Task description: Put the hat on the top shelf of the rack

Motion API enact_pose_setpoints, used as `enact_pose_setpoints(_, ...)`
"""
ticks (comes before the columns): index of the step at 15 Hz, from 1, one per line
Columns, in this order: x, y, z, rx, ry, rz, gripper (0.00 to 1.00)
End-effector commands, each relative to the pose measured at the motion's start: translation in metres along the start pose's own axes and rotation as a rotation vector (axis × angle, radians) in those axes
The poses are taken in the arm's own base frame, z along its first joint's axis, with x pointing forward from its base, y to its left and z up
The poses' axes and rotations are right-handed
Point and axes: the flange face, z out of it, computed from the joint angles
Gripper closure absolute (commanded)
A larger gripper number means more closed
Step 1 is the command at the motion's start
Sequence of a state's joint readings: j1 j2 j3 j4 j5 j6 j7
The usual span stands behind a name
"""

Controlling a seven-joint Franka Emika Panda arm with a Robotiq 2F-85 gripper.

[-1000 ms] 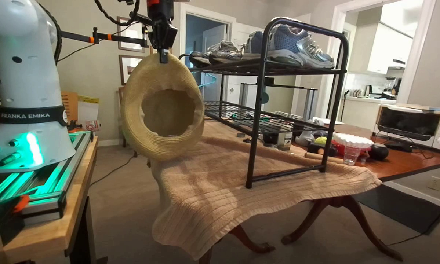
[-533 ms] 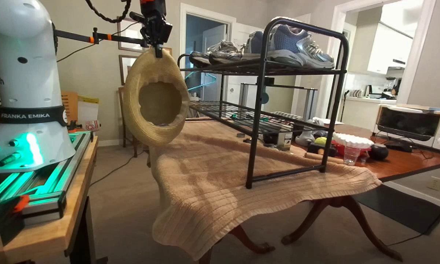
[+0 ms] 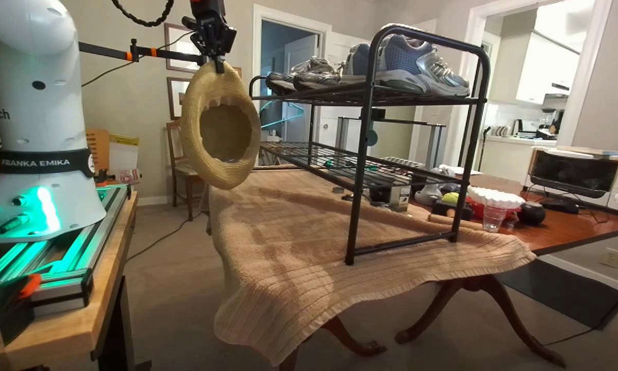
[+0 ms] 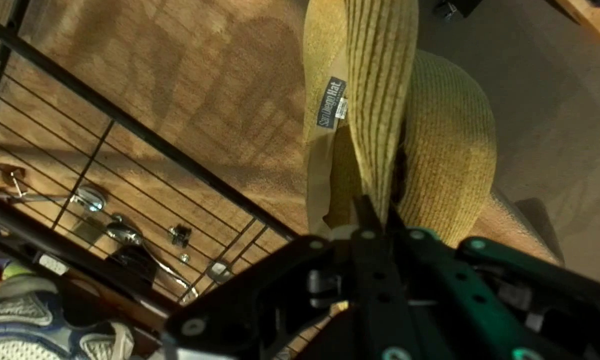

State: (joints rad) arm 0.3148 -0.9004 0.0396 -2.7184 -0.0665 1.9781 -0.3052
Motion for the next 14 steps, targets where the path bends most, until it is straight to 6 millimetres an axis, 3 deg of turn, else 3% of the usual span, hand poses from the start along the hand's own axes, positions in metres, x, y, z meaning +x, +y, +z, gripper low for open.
enact_pose_setpoints(1, 0.027, -0.007, -0.013, -0.008, 0.078, -0.008, 0.99)
enact_pose_setpoints(8, 0.064, -0.026, -0.047, -0.018, 0.176, -0.11, 0.99)
enact_pose_setpoints(14, 0.097, -0.029, -0.092, -0.02, 0.248, -0.156, 0.99)
